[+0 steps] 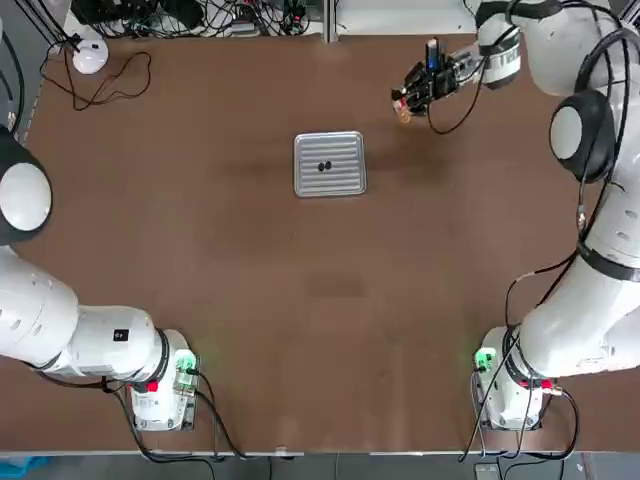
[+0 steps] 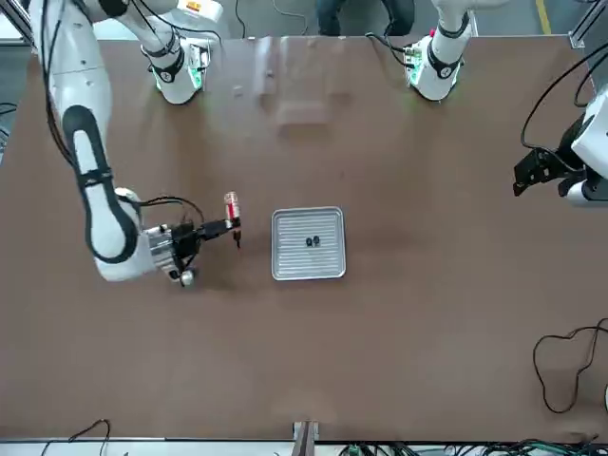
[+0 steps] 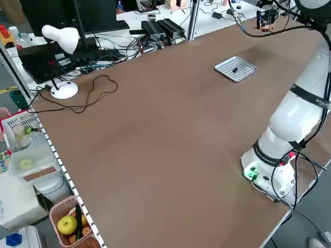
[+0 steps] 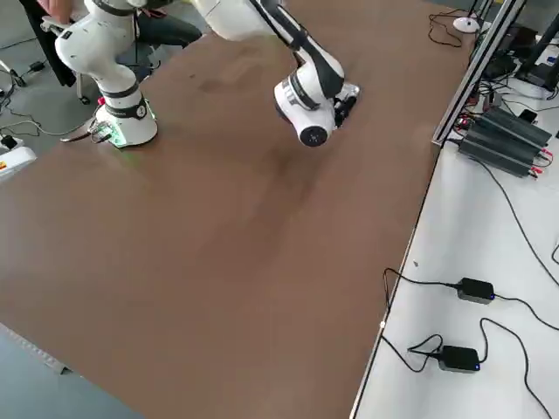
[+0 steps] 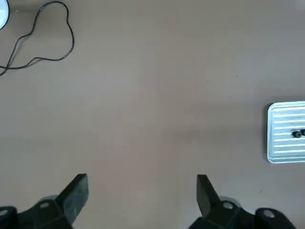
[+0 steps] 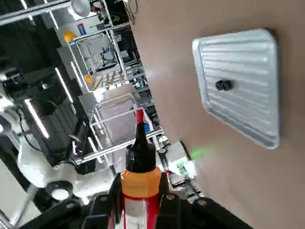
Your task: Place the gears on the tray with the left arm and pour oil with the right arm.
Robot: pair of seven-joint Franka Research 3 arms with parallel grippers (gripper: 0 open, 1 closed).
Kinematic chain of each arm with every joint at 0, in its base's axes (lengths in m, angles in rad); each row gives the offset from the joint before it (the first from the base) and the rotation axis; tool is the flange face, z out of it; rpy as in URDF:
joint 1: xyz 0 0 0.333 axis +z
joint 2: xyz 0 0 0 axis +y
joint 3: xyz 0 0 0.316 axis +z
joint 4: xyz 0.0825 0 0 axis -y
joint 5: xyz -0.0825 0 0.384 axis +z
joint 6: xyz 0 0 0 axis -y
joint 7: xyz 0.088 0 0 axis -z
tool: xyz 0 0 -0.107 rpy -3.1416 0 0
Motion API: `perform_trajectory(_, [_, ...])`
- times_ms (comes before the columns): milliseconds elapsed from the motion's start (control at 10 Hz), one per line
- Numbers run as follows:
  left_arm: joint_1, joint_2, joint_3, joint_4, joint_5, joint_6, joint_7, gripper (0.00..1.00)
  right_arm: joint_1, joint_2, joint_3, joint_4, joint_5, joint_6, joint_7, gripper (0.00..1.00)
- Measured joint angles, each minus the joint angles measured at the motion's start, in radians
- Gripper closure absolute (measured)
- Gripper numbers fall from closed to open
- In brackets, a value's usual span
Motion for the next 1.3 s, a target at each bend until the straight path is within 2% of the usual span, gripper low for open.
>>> perform_trajectory(300, [0.0, 0.0, 0.0, 0.0, 0.0, -0.001, 0.0, 0.0, -0.09, 0.001, -0.008, 0.0, -0.133, -0.013, -0.292, 0.68])
perform_trajectory(900, [0.001, 0.0, 0.001, 0.005, 0.0, -0.034, 0.0, 0.0, -0.16, 0.005, -0.101, -0.005, -0.322, -0.058, -0.86, 0.68])
perform_trajectory(1100, [0.001, 0.0, 0.001, 0.005, 0.0, -0.037, 0.0, 0.0, -0.166, -0.006, -0.159, -0.017, -0.337, -0.054, -1.085, 0.68])
perform_trajectory(1300, [0.001, 0.0, 0.001, 0.005, 0.0, -0.038, 0.0, 0.0, -0.172, -0.023, -0.187, -0.05, -0.339, -0.04, -1.3, 0.68])
